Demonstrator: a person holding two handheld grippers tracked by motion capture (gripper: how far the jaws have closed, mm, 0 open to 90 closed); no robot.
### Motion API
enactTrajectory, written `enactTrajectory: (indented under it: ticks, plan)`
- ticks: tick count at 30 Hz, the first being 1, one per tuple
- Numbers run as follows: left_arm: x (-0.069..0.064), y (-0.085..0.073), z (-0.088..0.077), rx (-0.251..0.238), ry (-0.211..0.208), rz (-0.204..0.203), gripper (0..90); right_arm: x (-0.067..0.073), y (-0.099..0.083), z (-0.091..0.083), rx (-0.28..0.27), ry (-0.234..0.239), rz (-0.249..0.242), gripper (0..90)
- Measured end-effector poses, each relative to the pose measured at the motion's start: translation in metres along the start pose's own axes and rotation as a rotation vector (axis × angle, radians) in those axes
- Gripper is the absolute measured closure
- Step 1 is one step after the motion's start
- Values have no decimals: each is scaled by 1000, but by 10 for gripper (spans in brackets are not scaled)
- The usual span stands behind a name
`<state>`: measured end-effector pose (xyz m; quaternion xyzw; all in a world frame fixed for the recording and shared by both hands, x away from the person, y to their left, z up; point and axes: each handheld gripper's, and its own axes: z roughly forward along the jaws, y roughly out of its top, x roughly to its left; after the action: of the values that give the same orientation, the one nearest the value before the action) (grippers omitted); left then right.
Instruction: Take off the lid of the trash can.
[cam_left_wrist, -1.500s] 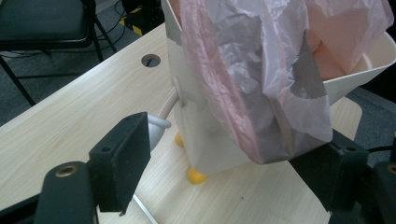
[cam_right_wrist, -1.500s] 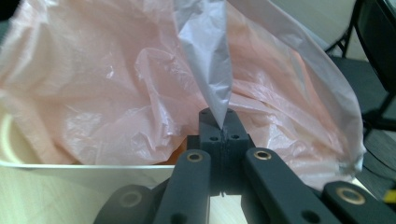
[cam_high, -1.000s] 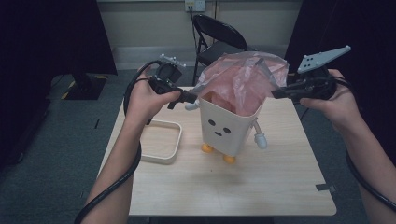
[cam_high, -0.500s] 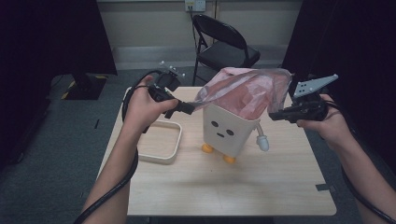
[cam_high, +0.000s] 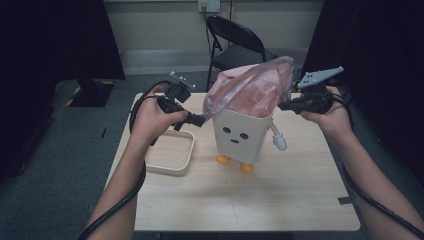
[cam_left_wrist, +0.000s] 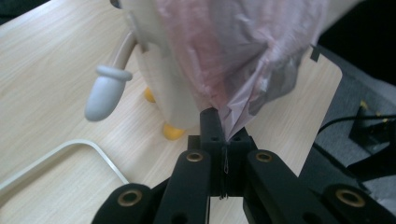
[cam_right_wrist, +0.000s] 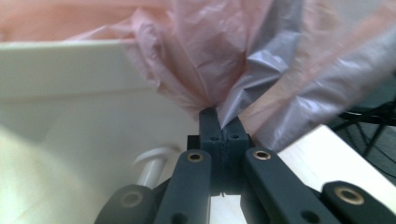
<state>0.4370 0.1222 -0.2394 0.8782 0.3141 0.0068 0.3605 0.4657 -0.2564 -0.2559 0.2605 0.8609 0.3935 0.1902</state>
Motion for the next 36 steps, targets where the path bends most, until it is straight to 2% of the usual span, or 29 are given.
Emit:
enactTrajectory:
  ticks: [3, 5, 8, 10, 12, 14, 15, 17, 18, 21, 24, 27, 28, 29, 31, 33, 34, 35, 36]
  plan:
    - [-11, 3, -1, -4, -18, 36, 897, -11, 1, 5, 10, -77, 7, 900]
    - [-15, 6, -2, -9, -11, 44, 896, -19, -2, 5, 0, -67, 43, 900]
    - [-17, 10, -3, -19, -6, 34, 894, -22, -7, -4, 4, -57, 52, 895]
    - [-16, 12, -2, -25, -6, 21, 891, -20, -9, -12, 7, -37, 61, 816]
    - [-14, 12, -2, -39, -2, 10, 885, -17, -10, -22, 14, -39, 53, 734]
    - [-14, 11, -2, -59, -4, -10, 878, -13, -9, -33, -5, -21, 61, 637]
    - [-13, 11, -2, -62, 2, -12, 878, -11, -8, -40, -15, -28, 67, 590]
    - [-13, 12, -4, -68, 12, -19, 874, -7, -3, -52, -45, -41, 74, 519]
    - [-13, 13, -5, -64, 16, -17, 876, -6, 0, -58, -66, -33, 92, 491]
    - [-14, 17, -8, -76, 33, -26, 883, -1, 15, -77, -138, -47, 124, 401]
    - [-15, 20, -8, -70, 41, -10, 883, 5, 34, -83, -164, -68, 136, 343]
    - [-14, 21, -6, -81, 58, -20, 884, 9, 52, -77, -167, -83, 150, 304]
    - [-13, 22, -5, -89, 66, -24, 884, 10, 57, -73, -173, -86, 143, 304]
    - [-11, 22, -5, -89, 54, -25, 885, 10, 62, -69, -170, -92, 140, 301]
    - [-8, 24, -3, -99, 56, -35, 885, 10, 68, -61, -174, -91, 151, 301]
    - [-3, 26, -2, -98, 57, -43, 886, 8, 73, -50, -144, -114, 150, 305]
    - [0, 26, -2, -109, 61, -52, 885, 7, 74, -42, -134, -114, 133, 367]
    - [2, 27, -2, -120, 62, -67, 881, 5, 74, -38, -137, -85, 122, 584]
    - [5, 27, -2, -152, 63, -87, 867, 5, 74, -36, -141, -69, 107, 640]
